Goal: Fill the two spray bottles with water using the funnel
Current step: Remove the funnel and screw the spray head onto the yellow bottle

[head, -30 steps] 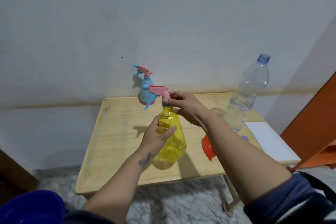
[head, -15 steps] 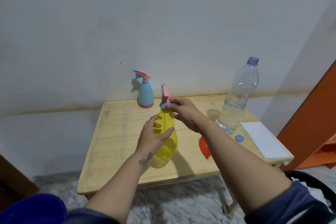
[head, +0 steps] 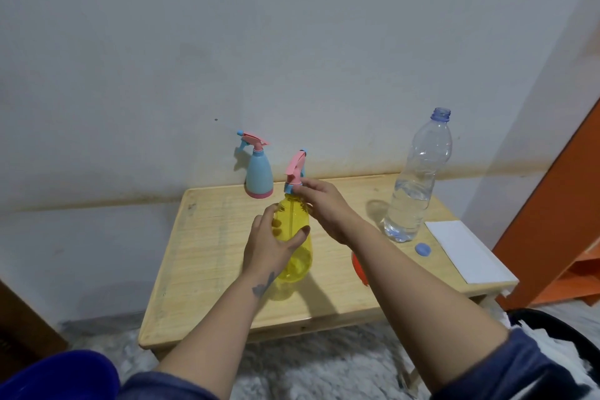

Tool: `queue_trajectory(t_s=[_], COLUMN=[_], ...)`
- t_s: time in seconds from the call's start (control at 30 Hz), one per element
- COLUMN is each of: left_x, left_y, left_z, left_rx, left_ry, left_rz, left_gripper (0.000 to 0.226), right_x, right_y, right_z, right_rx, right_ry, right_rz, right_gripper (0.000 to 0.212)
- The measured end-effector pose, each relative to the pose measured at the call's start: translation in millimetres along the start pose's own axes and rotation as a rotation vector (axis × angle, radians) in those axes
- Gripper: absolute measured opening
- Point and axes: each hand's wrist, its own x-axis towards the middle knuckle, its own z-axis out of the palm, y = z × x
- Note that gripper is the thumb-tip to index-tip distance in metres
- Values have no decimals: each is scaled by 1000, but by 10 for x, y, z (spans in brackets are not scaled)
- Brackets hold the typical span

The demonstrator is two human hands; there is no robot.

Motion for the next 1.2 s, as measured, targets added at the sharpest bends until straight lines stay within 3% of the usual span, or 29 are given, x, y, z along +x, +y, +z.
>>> queue_trajectory(t_s=[0.27,0.37,0.5,0.63,0.83,0.97,1.03,1.13,1.2], left_x=[-44,-56,-74,-107,-123,-154,-158,-98,-55], left_y=[99,108,101,142,171,214,226,216,206], left_z=[-20,-21,-34,3,19,49,47,1,-25], left_rx=[12,17,15,46,74,106,131,147,163], left_ry=[-1,13,30,53,143,132,136,166,176], left_rz=[23,19,10,-4,-68,-43,-18,-52,-81], left_gripper=[67,68,70,73,68,63,62,62,63], right_x=[-25,-46,-67,-57,-137,-150,-171,-203,-188], right_y=[14,-36,-93,-51,-22,-62,-83,-146,-176], right_z=[12,24,6,87,257,328,353,349,305], right_rx=[-103,-84,-66,-175,-333,-254,-216,-184,-208], right_ry=[171,80,-12,179,349,495,454,228,164], right_rz=[-36,-18,-10,-43,-154,-91,-98,-87,-95], right_gripper=[40,48,15,38,26,41,39,23,18])
